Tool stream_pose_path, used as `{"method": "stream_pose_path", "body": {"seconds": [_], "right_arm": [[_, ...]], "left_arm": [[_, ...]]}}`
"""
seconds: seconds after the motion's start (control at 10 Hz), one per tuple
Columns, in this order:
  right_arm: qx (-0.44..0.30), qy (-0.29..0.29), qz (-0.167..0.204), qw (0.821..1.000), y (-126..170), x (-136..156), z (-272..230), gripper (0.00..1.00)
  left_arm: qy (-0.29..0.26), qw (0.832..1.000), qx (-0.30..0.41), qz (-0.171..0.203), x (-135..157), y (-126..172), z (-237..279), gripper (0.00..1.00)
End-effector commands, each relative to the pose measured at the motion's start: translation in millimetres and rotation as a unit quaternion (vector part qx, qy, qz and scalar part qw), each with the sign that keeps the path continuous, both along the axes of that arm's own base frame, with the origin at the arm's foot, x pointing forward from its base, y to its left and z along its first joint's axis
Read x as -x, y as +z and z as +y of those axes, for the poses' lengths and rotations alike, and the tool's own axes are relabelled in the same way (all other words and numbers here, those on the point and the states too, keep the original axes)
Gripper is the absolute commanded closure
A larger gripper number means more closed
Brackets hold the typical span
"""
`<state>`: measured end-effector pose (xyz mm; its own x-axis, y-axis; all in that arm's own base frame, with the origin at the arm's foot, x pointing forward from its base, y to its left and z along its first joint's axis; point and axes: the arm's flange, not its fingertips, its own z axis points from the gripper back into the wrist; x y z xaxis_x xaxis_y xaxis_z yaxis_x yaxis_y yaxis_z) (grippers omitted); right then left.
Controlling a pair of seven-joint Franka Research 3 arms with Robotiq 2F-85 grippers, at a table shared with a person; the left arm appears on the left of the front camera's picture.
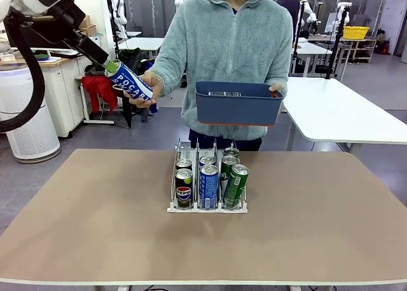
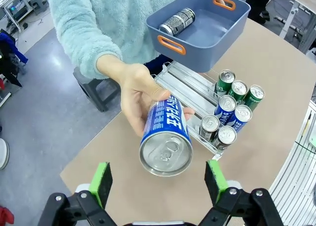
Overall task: Fill the beverage cans into the dispenser.
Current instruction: Pick up the Ionic drink handed by the human.
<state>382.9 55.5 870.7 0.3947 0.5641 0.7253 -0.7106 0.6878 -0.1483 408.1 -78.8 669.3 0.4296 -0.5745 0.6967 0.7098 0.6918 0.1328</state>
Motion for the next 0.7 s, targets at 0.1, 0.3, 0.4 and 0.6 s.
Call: {"method": "stream_pose_path", "body": {"seconds": [0.1, 0.3, 0.4, 0.6], "right_arm": [[0.003, 0.006, 0.000, 1.000, 0, 1, 1, 0.00], [0.003, 0.006, 0.000, 1.000, 0, 1, 1, 0.00], [0.003, 0.006, 0.000, 1.000, 0, 1, 1, 0.00], [0.003, 0.006, 0.000, 1.000, 0, 1, 1, 0.00]], "left_arm": [[0.012, 1.000, 0.018, -0.006, -11, -15, -6, 0.00], [0.006, 0.999, 0.035, -0.002, -16, -21, -8, 0.00], [0.007, 0.999, 0.034, 0.001, -19, -26, -8, 0.00], [-0.009, 0.999, 0.036, -0.005, -29, -37, -5, 0.00]]}}
